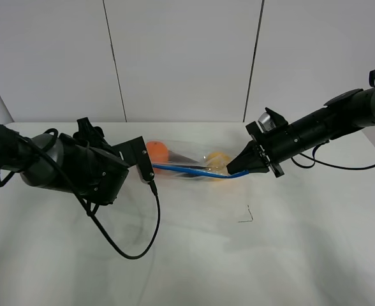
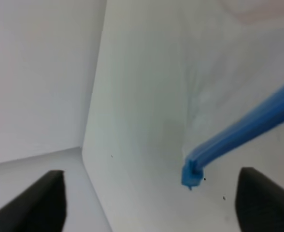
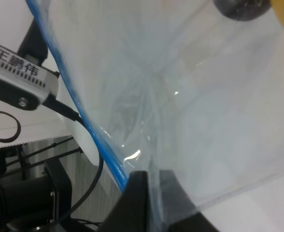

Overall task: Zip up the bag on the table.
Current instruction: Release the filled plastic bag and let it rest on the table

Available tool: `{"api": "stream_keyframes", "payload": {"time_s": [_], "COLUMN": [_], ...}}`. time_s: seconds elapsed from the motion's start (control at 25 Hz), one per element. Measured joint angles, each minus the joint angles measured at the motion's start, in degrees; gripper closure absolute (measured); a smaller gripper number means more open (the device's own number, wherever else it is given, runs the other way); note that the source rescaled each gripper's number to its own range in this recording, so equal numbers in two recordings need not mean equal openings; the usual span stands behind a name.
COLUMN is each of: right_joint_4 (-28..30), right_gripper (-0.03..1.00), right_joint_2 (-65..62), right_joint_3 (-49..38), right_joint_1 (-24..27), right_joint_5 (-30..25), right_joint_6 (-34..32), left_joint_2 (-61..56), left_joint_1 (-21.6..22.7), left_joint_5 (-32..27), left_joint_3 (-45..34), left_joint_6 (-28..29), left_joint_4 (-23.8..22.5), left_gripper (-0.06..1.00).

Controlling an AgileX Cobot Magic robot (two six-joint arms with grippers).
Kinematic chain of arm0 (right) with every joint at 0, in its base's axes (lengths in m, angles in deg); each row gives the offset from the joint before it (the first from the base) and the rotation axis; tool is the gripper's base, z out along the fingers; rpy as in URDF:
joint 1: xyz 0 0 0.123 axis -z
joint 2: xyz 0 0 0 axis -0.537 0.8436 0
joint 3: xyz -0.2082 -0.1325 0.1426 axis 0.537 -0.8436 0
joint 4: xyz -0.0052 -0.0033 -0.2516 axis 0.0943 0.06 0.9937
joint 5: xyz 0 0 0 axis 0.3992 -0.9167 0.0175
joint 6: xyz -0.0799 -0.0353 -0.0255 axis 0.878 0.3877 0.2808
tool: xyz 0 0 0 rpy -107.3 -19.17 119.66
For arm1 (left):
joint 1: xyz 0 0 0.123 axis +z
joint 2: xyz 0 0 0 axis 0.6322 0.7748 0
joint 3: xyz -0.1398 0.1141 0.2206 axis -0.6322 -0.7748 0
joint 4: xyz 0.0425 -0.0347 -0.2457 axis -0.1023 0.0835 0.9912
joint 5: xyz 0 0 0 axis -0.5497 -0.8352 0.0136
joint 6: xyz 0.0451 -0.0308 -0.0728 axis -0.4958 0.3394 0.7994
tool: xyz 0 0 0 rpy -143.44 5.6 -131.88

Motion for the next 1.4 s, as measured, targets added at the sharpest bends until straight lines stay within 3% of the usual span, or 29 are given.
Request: {"api": "stream_keyframes", "payload": {"time_s": [0.16,0.52,0.68,0.8,0.96,1.2,1.32,1.4], "right_joint_4": [0.0,0.0,0.0,-0.1,-0.1,-0.1,-0.1,-0.1], "right_gripper": [0.97,0.97,0.97,0.97,0.97,0.97,0.97,0.97], "right_joint_2": [0.0,0.0,0.0,0.0,0.0,0.0,0.0,0.0], "right_joint_3": [0.0,0.0,0.0,0.0,0.0,0.0,0.0,0.0], "right_joint_1": [0.0,0.0,0.0,0.0,0.0,0.0,0.0,0.0], "right_joint_5": [0.0,0.0,0.0,0.0,0.0,0.0,0.0,0.0], "right_joint_6": [0.0,0.1,0.4,0.4,0.8,1.0,1.3,1.5], "left_joint_2": [0.0,-4.9,-9.7,-12.3,-15.6,-18.8,-20.5,-22.3], "left_joint_1": [0.0,0.0,0.1,0.6,4.6,17.2,26.2,31.3], "left_joint_5": [-0.6,-1.4,-1.6,-1.7,-1.6,-10.5,-13.7,-14.8], "left_joint_3": [0.0,0.2,3.9,10.8,23.6,41.3,45.1,45.6], "left_joint_6": [0.1,-1.8,-6.1,-13.5,-24.1,-42.3,-44.7,-45.0], "left_joint_4": [1.8,4.9,9.4,17.5,33.4,57.3,65.3,67.3], "left_gripper": [-0.04,-0.05,-0.05,-0.05,-0.05,-0.05,-0.05,-0.05]}}
